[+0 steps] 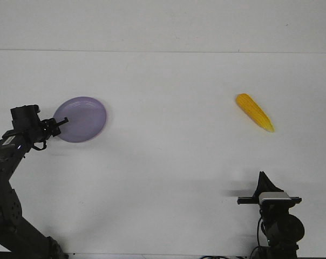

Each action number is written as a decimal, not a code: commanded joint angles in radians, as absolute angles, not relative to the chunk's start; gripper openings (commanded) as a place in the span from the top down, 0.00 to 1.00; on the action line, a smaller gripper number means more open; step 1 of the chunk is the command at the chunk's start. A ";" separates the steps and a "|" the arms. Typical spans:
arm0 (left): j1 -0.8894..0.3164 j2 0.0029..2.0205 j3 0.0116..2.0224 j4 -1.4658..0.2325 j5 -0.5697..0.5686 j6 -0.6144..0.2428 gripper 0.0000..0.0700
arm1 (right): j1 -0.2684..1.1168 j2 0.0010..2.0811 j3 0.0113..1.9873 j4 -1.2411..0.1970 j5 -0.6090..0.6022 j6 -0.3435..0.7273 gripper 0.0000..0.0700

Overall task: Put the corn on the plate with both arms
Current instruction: 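Reach the left gripper forward and grasp the rim of the lavender plate, then drag the plate with the left gripper toward the robot and center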

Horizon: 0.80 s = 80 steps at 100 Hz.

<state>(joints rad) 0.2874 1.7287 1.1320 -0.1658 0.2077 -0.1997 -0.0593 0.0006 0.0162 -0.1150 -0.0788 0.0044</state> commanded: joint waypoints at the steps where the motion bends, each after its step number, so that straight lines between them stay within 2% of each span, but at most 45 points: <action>1: 0.290 1.664 1.151 -0.180 0.281 -0.204 0.99 | -0.059 0.001 0.012 -0.105 -0.079 0.015 0.97; 17: 0.277 1.462 1.151 -0.281 0.406 -0.222 0.99 | -0.059 0.001 0.013 -0.105 -0.079 0.015 0.97; 36: 0.167 1.214 1.105 -0.412 0.417 -0.222 0.99 | -0.059 0.001 0.013 -0.105 -0.079 0.015 0.97; 45: 0.080 1.110 1.028 -0.426 0.419 -0.237 0.99 | -0.059 0.001 0.013 -0.105 -0.079 0.015 0.97; 64: -0.162 0.971 0.807 -0.391 0.413 -0.338 0.99 | -0.059 0.001 0.013 -0.105 -0.079 0.015 0.97; 80: -0.358 0.966 0.643 -0.264 0.320 -0.454 0.99 | -0.059 0.001 0.012 -0.105 -0.079 0.015 0.97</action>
<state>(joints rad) -0.3038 0.9558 0.6720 -0.3202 0.3515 -0.3656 -0.0593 0.0006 0.0162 -0.1150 -0.0784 0.0044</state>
